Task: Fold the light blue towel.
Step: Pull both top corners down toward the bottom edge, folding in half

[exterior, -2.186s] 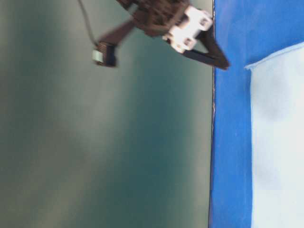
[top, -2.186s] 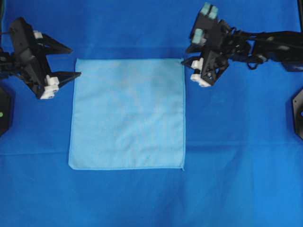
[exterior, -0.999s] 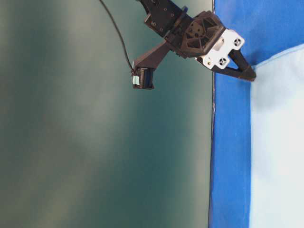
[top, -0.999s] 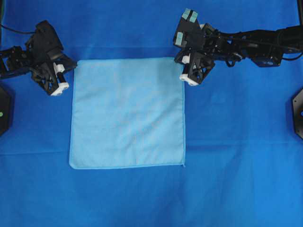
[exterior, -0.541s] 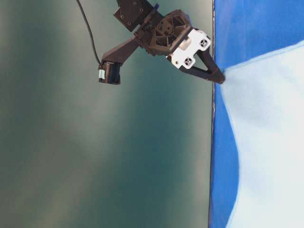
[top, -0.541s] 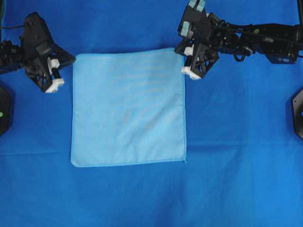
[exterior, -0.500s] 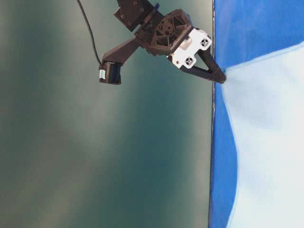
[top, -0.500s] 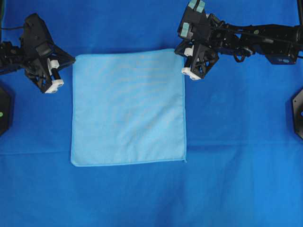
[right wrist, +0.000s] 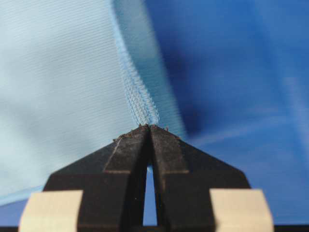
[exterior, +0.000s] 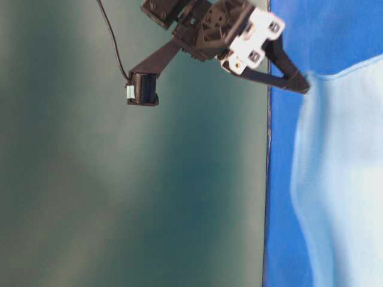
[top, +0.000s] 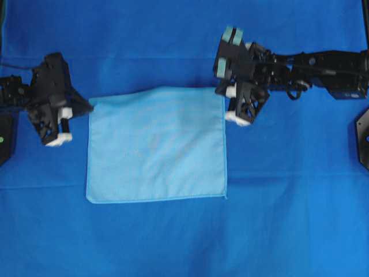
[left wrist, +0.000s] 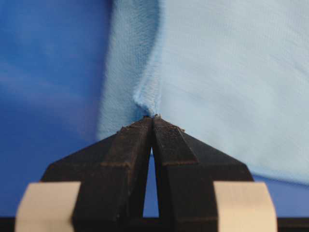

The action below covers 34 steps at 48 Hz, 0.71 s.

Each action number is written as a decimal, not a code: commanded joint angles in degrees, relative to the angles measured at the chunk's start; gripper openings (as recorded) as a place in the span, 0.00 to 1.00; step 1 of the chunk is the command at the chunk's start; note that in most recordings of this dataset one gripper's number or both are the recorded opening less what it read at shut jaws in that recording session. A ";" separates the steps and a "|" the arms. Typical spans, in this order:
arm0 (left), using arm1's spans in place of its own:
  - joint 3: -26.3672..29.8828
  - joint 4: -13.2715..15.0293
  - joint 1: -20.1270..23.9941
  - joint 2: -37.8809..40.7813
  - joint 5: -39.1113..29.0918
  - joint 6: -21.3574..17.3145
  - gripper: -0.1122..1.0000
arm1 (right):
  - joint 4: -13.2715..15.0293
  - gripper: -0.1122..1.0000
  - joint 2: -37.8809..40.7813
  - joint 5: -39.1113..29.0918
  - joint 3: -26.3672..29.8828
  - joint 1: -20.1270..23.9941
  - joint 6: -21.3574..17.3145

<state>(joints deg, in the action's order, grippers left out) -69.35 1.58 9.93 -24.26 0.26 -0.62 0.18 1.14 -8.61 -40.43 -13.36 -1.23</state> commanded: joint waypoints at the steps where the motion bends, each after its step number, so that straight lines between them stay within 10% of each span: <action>1: 0.62 -0.09 -4.22 -1.32 -1.67 1.14 0.10 | -1.14 0.12 -2.20 -0.62 -0.09 3.34 -0.35; 21: 2.20 0.00 -24.52 -0.79 -2.37 20.39 0.10 | -2.90 0.12 -3.08 -2.64 -1.32 16.96 -10.46; 34: 6.24 -0.09 -33.40 5.27 -1.93 23.55 0.10 | -2.90 0.12 -2.99 -2.11 -1.41 22.06 -13.80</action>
<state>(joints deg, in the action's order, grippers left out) -65.21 1.58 -21.45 -20.30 -2.02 22.76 -2.55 -0.44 -11.16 -42.19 7.56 -14.68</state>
